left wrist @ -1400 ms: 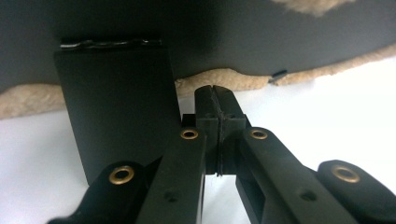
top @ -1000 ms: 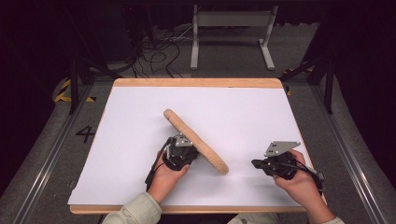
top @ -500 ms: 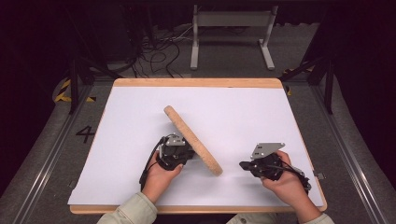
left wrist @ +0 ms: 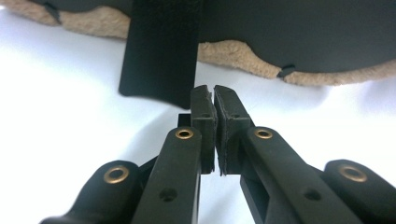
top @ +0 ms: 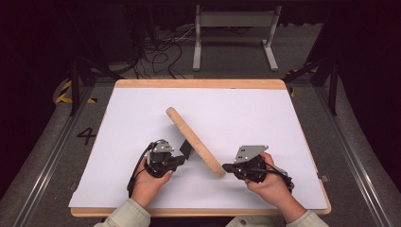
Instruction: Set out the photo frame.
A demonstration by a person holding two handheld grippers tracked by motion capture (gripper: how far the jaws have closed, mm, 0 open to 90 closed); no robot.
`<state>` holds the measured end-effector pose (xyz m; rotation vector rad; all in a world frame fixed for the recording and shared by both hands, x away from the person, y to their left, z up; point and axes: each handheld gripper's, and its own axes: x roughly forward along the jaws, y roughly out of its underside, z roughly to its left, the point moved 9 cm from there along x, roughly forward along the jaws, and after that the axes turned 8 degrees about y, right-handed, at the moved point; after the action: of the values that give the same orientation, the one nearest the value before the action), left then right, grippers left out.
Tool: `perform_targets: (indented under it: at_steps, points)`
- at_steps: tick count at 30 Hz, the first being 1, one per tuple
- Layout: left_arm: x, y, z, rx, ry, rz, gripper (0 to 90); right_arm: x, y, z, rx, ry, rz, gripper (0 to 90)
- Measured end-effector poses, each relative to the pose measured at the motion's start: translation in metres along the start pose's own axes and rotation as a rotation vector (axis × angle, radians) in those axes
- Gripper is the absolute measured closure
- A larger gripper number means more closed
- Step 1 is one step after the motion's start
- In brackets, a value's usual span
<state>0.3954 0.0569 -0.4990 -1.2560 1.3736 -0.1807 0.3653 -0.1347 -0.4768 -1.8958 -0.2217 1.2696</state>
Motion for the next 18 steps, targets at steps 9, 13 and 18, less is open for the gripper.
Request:
perform_targets:
  at_steps: [9, 13, 18]
  points:
    - [-0.012, 0.004, 0.004, -0.002, 0.002, -0.007, 86.2, 0.002, -0.004, 0.017, -0.012, -0.049, 0.000, 90.0]
    - [-0.014, 0.004, 0.006, -0.009, 0.000, -0.009, 86.2, 0.004, -0.007, 0.030, -0.032, -0.076, -0.006, 90.0]
    - [-0.016, 0.005, 0.009, -0.012, -0.006, -0.012, 86.0, 0.006, -0.010, 0.040, -0.044, -0.104, -0.011, 90.0]
